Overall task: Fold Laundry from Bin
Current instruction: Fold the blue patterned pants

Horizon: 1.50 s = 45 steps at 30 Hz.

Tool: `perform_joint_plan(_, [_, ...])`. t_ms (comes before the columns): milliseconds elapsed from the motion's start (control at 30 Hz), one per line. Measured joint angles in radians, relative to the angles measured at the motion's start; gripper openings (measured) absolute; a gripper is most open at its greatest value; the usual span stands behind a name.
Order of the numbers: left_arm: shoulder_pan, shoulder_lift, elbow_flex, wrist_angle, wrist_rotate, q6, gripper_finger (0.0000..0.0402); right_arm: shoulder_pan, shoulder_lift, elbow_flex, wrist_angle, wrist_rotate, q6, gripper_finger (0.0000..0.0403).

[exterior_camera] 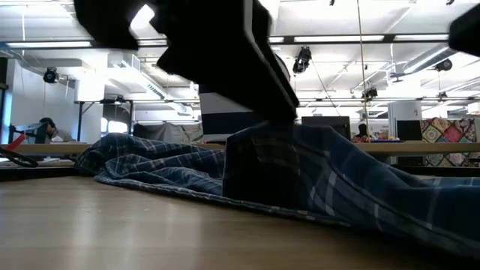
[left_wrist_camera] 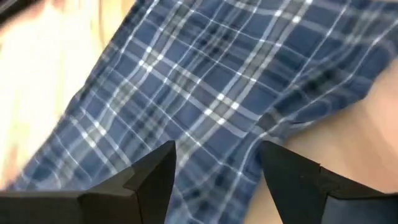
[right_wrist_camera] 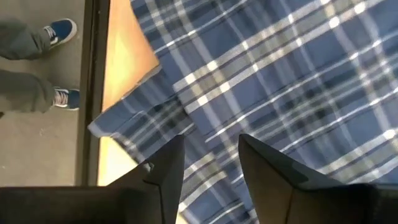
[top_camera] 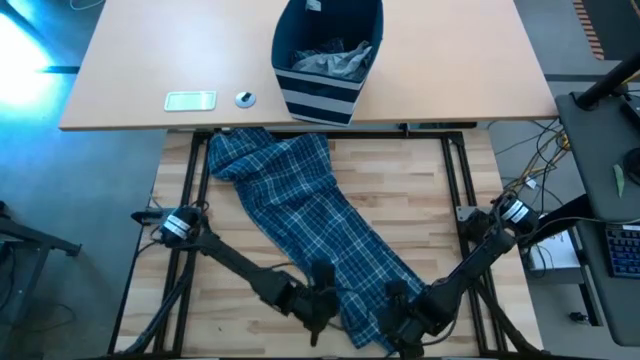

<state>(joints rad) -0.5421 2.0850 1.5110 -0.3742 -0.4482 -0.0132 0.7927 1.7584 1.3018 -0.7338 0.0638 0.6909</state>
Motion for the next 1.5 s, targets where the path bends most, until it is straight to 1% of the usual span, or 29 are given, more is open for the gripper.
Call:
perform_joint_plan(67, [0.013, 0.02, 0.001, -0.004, 0.078, 0.065, 0.0217, 0.01, 0.0, 0.0, -0.016, 0.001, 0.029, 0.0156])
perform_joint_plan(100, [0.015, 0.031, 0.0, -0.009, 0.09, 0.076, 0.0217, 0.014, -0.002, 0.0, -0.032, 0.003, 0.046, 0.0157])
perform_joint_plan(200, [0.022, 0.042, -0.002, -0.008, 0.063, 0.066, 0.0213, 0.025, -0.009, 0.0, -0.062, 0.008, 0.079, 0.0161])
perform_joint_plan(267, [0.031, 0.04, 0.012, 0.002, 0.046, 0.033, 0.0198, 0.028, -0.013, 0.003, -0.08, 0.008, 0.089, 0.0162])
perform_joint_plan(367, [0.046, 0.04, 0.028, 0.005, 0.056, -0.035, 0.0152, 0.028, -0.016, 0.017, -0.096, 0.008, 0.078, 0.0161])
perform_joint_plan(533, [0.081, 0.04, 0.029, 0.003, 0.119, -0.124, 0.0029, 0.025, -0.018, 0.043, -0.13, 0.018, 0.006, 0.0162])
perform_joint_plan(567, [0.09, 0.039, 0.029, -0.006, 0.129, -0.159, 0.0015, 0.023, -0.018, 0.048, -0.142, 0.019, -0.003, 0.0163])
perform_joint_plan(633, [0.104, 0.032, 0.028, -0.014, 0.137, -0.226, 0.0012, 0.019, -0.018, 0.056, -0.162, 0.019, -0.011, 0.0164])
perform_joint_plan(833, [0.138, -0.033, 0.032, -0.027, 0.12, -0.281, 0.0002, 0.019, -0.035, 0.069, -0.222, 0.05, -0.037, 0.0167])
perform_joint_plan(933, [0.155, -0.05, 0.031, -0.078, 0.087, -0.33, 0.0001, 0.021, -0.067, 0.069, -0.264, 0.066, 0.003, 0.0175])
perform_joint_plan(1033, [0.163, -0.053, 0.03, -0.098, 0.071, -0.366, 0.0, 0.023, -0.108, 0.063, -0.283, 0.106, 0.077, 0.0193])
perform_joint_plan(1133, [0.166, -0.053, 0.029, -0.106, 0.069, -0.399, 0.0, 0.028, -0.129, 0.034, -0.251, 0.15, 0.151, 0.0222])
perform_joint_plan(1200, [0.175, -0.053, 0.026, -0.111, 0.068, -0.424, 0.0, 0.034, -0.126, 0.01, -0.205, 0.2, 0.16, 0.0246])
perform_joint_plan(1267, [0.19, -0.053, 0.025, -0.112, 0.065, -0.445, 0.0, 0.041, -0.11, -0.015, -0.151, 0.283, 0.139, 0.0267])
perform_joint_plan(1300, [0.197, -0.053, 0.025, -0.108, 0.063, -0.449, 0.0, 0.041, -0.095, -0.025, -0.104, 0.312, 0.097, 0.0276])
perform_joint_plan(1400, [0.214, -0.054, 0.025, -0.105, 0.049, -0.455, 0.0, 0.04, -0.041, -0.053, 0.018, 0.333, -0.034, 0.0292])
perform_joint_plan(1500, [0.228, -0.054, 0.025, -0.106, 0.046, -0.474, 0.0, 0.038, 0.026, -0.055, 0.037, 0.34, -0.087, 0.0292])
